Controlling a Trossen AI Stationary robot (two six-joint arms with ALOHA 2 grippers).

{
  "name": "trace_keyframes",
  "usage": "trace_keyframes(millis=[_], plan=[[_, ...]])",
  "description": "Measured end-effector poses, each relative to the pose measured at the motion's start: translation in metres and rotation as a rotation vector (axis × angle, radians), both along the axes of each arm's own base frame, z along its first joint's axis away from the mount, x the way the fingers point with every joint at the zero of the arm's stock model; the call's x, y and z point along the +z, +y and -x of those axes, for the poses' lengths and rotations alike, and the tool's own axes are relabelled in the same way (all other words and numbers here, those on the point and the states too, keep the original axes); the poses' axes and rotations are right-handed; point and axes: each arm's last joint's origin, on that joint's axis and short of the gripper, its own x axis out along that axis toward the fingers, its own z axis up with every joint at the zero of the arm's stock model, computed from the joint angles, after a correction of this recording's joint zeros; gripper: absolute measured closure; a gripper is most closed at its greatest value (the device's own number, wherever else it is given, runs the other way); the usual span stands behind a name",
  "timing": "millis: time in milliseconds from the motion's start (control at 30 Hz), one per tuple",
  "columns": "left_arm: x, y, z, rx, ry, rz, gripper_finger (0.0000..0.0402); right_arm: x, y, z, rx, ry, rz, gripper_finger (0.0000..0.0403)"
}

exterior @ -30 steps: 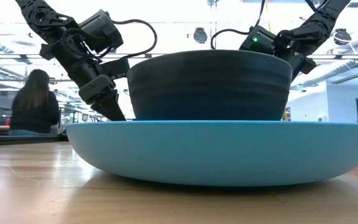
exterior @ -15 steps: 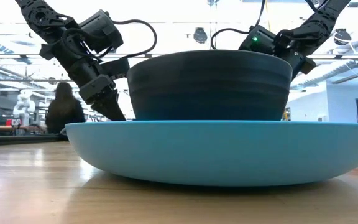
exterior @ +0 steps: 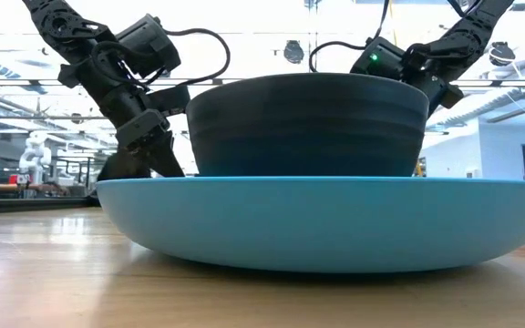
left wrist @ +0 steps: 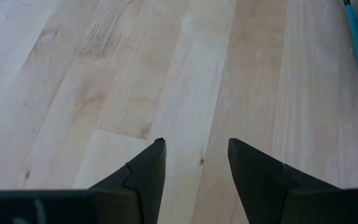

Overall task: Set table place
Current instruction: Put the blue spoon into the bowl

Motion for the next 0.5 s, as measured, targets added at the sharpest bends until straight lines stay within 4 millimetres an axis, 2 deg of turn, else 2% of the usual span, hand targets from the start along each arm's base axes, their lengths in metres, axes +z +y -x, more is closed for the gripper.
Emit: trace_keyframes(millis=[300,500], plan=[[0.0000,0.0000,0.0000,0.000,0.000,0.000,0.0222,0.0000,0.0003,0.0000,0.001,0.001,0.000,0.0403],[0.0000,0.0000,0.0000,0.000,0.000,0.000,0.0222,-0.0008,0.0074,-0.0003,0.026,0.013,-0.031,0.0402]])
